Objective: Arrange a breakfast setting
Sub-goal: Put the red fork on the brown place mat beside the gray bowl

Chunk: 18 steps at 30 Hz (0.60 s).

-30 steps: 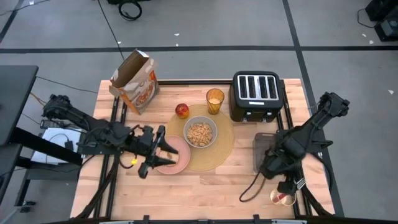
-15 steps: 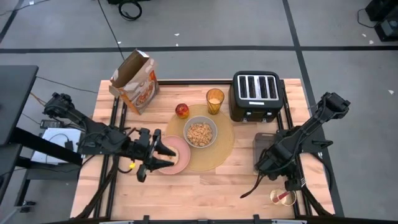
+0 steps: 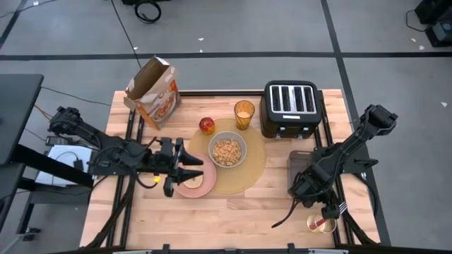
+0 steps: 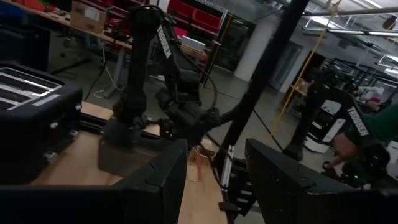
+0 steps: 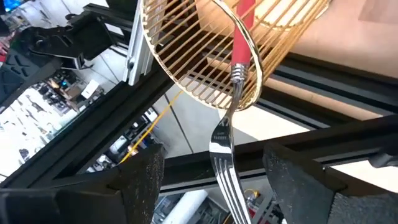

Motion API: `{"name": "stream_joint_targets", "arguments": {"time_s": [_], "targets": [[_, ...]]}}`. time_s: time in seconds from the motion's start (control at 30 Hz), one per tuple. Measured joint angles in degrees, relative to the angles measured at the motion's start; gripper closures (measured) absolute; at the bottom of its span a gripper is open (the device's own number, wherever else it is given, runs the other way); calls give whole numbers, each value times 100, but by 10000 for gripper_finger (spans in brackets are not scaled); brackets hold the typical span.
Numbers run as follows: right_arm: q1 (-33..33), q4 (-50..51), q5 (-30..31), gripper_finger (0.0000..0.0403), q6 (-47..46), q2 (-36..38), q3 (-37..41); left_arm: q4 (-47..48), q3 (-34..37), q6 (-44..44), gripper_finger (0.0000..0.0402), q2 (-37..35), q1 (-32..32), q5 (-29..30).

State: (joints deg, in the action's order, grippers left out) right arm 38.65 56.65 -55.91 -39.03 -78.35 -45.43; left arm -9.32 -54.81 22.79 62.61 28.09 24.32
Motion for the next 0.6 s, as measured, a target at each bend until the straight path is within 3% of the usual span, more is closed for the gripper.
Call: {"name": "stream_joint_targets", "arguments": {"time_s": [0.37, 0.6], "targets": [[270, -517, 70, 127, -310, 0, 150, 22, 0, -250, 232, 0, -67, -4], [339, -766, 111, 148, -636, -4, 372, 22, 0, -254, 232, 0, -67, -4]]}}
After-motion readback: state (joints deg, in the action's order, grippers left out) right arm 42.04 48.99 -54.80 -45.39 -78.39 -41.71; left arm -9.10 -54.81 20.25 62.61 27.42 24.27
